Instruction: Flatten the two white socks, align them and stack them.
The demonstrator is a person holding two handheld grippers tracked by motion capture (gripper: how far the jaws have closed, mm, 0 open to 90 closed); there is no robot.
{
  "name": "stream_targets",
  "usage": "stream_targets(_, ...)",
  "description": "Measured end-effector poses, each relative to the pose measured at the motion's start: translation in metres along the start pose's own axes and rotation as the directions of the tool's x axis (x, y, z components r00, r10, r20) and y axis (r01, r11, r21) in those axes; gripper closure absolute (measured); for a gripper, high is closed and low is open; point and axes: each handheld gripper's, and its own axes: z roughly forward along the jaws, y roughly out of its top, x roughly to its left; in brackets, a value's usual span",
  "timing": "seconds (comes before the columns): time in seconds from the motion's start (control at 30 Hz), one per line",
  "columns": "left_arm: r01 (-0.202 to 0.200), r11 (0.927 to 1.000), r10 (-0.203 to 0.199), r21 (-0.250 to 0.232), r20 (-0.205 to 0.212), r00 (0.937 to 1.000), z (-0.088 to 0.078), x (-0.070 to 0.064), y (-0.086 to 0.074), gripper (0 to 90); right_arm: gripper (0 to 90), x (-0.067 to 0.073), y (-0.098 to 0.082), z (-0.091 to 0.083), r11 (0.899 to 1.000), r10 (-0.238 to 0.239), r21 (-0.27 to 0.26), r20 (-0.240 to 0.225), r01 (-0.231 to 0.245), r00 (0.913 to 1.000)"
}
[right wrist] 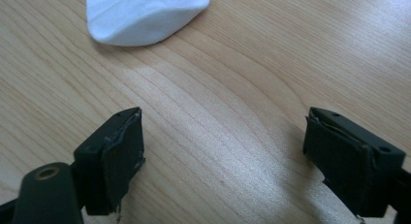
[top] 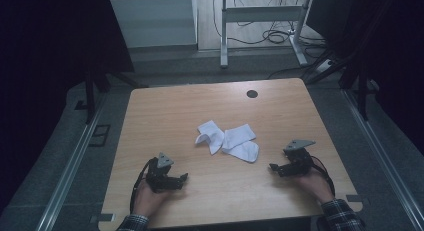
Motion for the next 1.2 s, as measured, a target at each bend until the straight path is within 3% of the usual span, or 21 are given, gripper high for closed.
stream_targets(0.3, 0.0, 1.0, 0.0, 0.0, 0.0, 1.0, 0.0, 0.0, 0.0, 9.7, 20.0, 0.0, 0.004, -0.001, 1.0, 0.018, 0.026, 0.005, -0.018, 0.9998)
stream_targets(0.57, -0.003, 1.0, 0.003, 0.0, -0.001, 1.0, 0.0, 0.0, 0.0, 9.7, 26.9, 0.002, 0.016, -0.003, 0.997, 0.07, 0.016, -0.023, -0.07, 0.9973)
stream_targets(0.83, -0.001, 1.0, 0.001, 0.0, 0.0, 1.0, 0.0, 0.0, 0.0, 9.7, 37.7, 0.007, 0.036, -0.001, 0.998, 0.059, 0.009, -0.056, -0.058, 0.9967)
stream_targets(1.07, -0.001, 1.0, 0.001, 0.0, 0.0, 1.0, 0.0, 0.0, 0.0, 9.7, 39.9, 0.006, 0.052, 0.005, 0.998, 0.053, 0.02, -0.062, -0.052, 0.9967)
stream_targets(1.2, -0.001, 1.0, 0.001, -0.002, 0.0, 1.0, 0.0, 0.0, 0.0, 9.7, 39.9, 0.003, 0.063, 0.011, 0.997, 0.077, 0.022, -0.07, -0.076, 0.9946)
